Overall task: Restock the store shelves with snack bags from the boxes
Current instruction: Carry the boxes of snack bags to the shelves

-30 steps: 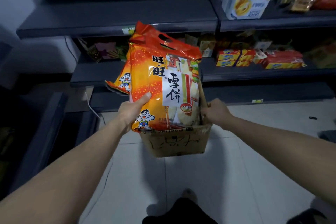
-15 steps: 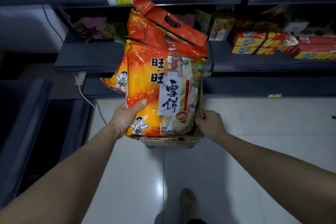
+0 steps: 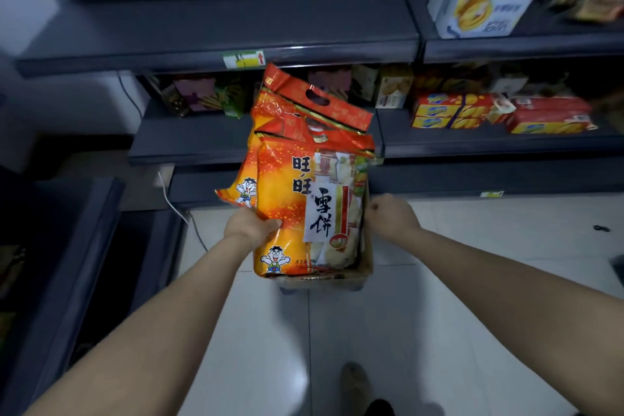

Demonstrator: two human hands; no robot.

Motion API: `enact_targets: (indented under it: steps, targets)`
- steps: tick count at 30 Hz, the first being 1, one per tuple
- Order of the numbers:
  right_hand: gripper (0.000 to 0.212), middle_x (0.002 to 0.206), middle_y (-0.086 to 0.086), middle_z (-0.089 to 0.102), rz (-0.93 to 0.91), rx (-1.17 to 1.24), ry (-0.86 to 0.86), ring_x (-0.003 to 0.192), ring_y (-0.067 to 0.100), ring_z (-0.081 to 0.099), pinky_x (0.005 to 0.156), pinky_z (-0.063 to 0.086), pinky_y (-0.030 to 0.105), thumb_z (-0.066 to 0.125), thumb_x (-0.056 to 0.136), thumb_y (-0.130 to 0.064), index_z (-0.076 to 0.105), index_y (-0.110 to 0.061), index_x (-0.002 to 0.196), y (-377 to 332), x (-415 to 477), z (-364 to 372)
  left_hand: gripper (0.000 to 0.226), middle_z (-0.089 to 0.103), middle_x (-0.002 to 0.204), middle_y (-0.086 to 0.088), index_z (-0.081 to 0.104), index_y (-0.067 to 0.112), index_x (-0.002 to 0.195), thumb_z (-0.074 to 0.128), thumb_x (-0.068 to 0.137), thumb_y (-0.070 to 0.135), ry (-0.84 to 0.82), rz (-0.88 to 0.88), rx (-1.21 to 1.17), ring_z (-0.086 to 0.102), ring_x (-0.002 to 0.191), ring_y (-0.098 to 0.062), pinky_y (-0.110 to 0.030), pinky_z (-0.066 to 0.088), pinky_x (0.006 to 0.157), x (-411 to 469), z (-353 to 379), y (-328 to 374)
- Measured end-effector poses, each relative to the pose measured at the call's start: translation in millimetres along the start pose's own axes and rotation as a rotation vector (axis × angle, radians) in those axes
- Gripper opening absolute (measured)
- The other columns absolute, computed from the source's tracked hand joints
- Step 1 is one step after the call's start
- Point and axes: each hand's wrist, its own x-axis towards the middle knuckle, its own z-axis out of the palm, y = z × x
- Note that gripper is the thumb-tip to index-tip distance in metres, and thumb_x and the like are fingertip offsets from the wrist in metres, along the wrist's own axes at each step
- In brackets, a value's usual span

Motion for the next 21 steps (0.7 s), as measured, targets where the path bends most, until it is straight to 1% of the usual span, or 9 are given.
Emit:
enact_targets:
  steps: [2, 3, 6, 7, 9, 11, 14, 18, 21]
  targets:
    - [0.035, 0.059, 0.004, 0.051, -0.049, -0.019, 0.045, 0.061, 0.024, 0.051, 0.048, 0.033, 0.028, 0.049, 0.091, -0.019, 0.048, -0.009, 0.057, -11, -18, -13, 0.035, 0.061, 0.12, -0.018, 0.052, 0.005, 0.114, 0.065, 0.087, 0.024, 0.117, 0.113, 0.119, 0.059, 0.101, -0.032, -0.041, 0.05, 0.089, -20, -9, 14]
    - [0.031, 0.065, 0.007, 0.057, -0.079, -0.027, 0.056, 0.066, 0.026, 0.055, 0.052, 0.037, 0.031, 0.05, 0.091, -0.02, 0.055, -0.005, 0.065, -17, -28, -20, 0.039, 0.06, 0.12, -0.017, 0.052, 0.003, 0.118, 0.063, 0.088, 0.025, 0.139, 0.185, 0.172, 0.059, 0.101, -0.032, -0.039, 0.05, 0.086, -33, -14, 23]
    - [0.028, 0.09, 0.015, 0.067, -0.186, -0.103, 0.071, 0.088, 0.033, 0.061, 0.067, 0.046, 0.037, 0.052, 0.09, -0.027, 0.065, -0.001, 0.089, -36, -63, -41, 0.052, 0.059, 0.111, -0.01, 0.046, 0.007, 0.134, 0.062, 0.089, 0.027, 0.079, 0.399, 0.302, 0.057, 0.095, -0.026, -0.031, 0.046, 0.079, -78, -26, 51]
    - [0.028, 0.098, 0.014, 0.065, -0.218, -0.167, 0.094, 0.097, 0.033, 0.058, 0.074, 0.045, 0.038, 0.053, 0.09, -0.029, 0.064, -0.004, 0.095, -42, -79, -49, 0.051, 0.059, 0.112, -0.009, 0.045, 0.008, 0.135, 0.061, 0.09, 0.027, 0.053, 0.479, 0.355, 0.057, 0.096, -0.025, -0.03, 0.045, 0.079, -95, -29, 59]
    - [0.032, 0.117, 0.012, 0.059, -0.259, -0.306, 0.143, 0.114, 0.032, 0.048, 0.09, 0.04, 0.04, 0.054, 0.09, -0.031, 0.06, -0.008, 0.112, -52, -114, -66, 0.05, 0.056, 0.127, -0.011, 0.046, 0.01, 0.136, 0.059, 0.09, 0.027, 0.024, 0.644, 0.493, 0.056, 0.111, -0.027, -0.03, 0.044, 0.085, -130, -37, 72]
    - [0.039, 0.128, 0.01, 0.054, -0.283, -0.431, 0.193, 0.122, 0.029, 0.041, 0.097, 0.034, 0.04, 0.055, 0.09, -0.032, 0.054, -0.009, 0.122, -60, -155, -83, 0.049, 0.052, 0.134, -0.011, 0.046, 0.011, 0.135, 0.059, 0.09, 0.027, 0.017, 0.806, 0.647, 0.053, 0.118, -0.027, -0.031, 0.043, 0.092, -164, -44, 79]
    - [0.05, 0.138, 0.008, 0.047, -0.306, -0.586, 0.277, 0.132, 0.027, 0.035, 0.105, 0.03, 0.038, 0.056, 0.089, -0.036, 0.048, -0.011, 0.131, -63, -220, -101, 0.048, 0.051, 0.134, -0.012, 0.048, 0.012, 0.132, 0.059, 0.088, 0.027, 0.003, 0.981, 0.856, 0.05, 0.12, -0.029, -0.034, 0.042, 0.096, -212, -51, 87]
    - [0.06, 0.146, 0.007, 0.04, -0.204, -0.642, 0.359, 0.139, 0.026, 0.027, 0.113, 0.021, 0.036, 0.057, 0.089, -0.04, 0.041, -0.012, 0.139, -43, -308, -112, 0.048, 0.053, 0.129, -0.012, 0.051, 0.014, 0.129, 0.062, 0.086, 0.032, -0.017, 1.201, 1.082, 0.052, 0.118, -0.032, -0.041, 0.045, 0.097, -276, -40, 100]
    - [0.064, 0.151, 0.007, 0.032, -0.053, -0.677, 0.39, 0.145, 0.025, 0.018, 0.118, 0.011, 0.038, 0.056, 0.09, -0.041, 0.034, -0.011, 0.142, -11, -378, -113, 0.046, 0.054, 0.126, -0.011, 0.051, 0.015, 0.128, 0.06, 0.086, 0.032, -0.035, 1.406, 1.238, 0.052, 0.116, -0.032, -0.043, 0.045, 0.095, -333, -12, 106]
